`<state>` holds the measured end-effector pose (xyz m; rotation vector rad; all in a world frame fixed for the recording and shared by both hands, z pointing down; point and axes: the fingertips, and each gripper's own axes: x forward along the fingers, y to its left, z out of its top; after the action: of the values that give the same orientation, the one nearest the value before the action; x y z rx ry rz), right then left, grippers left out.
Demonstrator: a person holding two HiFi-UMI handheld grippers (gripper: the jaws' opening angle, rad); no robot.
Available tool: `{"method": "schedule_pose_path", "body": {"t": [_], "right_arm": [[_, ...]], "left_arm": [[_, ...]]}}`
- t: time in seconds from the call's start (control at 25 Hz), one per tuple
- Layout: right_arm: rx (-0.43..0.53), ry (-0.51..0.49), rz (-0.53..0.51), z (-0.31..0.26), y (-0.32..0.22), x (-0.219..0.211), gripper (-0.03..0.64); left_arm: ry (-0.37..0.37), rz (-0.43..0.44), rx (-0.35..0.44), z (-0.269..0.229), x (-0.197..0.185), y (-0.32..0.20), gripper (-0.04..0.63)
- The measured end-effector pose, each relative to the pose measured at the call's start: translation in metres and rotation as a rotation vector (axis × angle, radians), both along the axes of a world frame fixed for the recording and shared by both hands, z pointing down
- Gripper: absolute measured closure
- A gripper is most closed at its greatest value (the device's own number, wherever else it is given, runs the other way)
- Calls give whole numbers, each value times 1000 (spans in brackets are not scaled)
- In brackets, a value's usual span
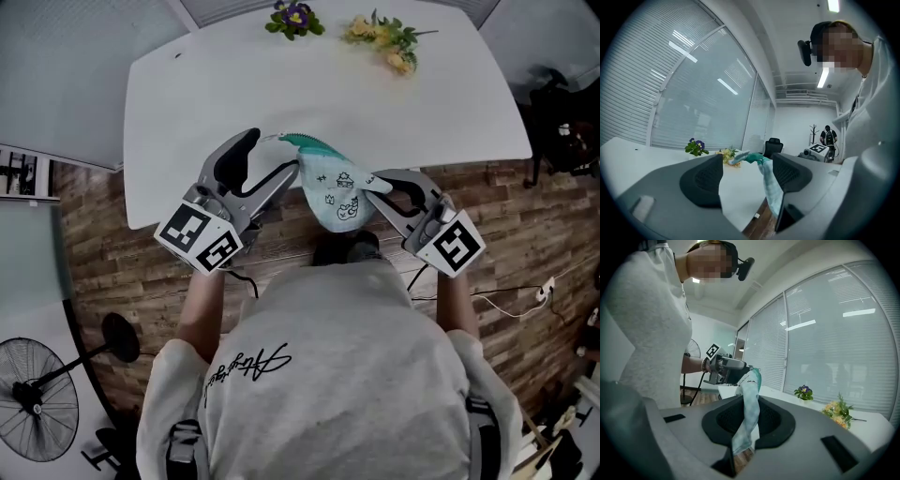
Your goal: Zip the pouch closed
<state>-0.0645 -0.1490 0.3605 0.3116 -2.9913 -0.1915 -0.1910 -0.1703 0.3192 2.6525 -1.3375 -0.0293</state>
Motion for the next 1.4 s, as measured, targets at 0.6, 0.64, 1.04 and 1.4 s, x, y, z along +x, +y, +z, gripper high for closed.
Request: {"method": "schedule_pose_path", "body": {"t": [0.6, 0.64, 1.04, 1.4], "right_arm": [[42, 14, 38, 4, 7, 11, 561], [44, 14, 40, 4, 7, 11, 561], [75, 60, 76, 14, 4, 3, 558], [17, 63, 180, 9, -16, 10, 497]], "left_arm": [[-108, 22, -4, 10, 6, 1, 508], [-117, 22, -1, 9, 7, 2, 539], [-159, 37, 39, 9, 4, 5, 581], [-167, -34, 71, 8, -1, -11, 581]]}}
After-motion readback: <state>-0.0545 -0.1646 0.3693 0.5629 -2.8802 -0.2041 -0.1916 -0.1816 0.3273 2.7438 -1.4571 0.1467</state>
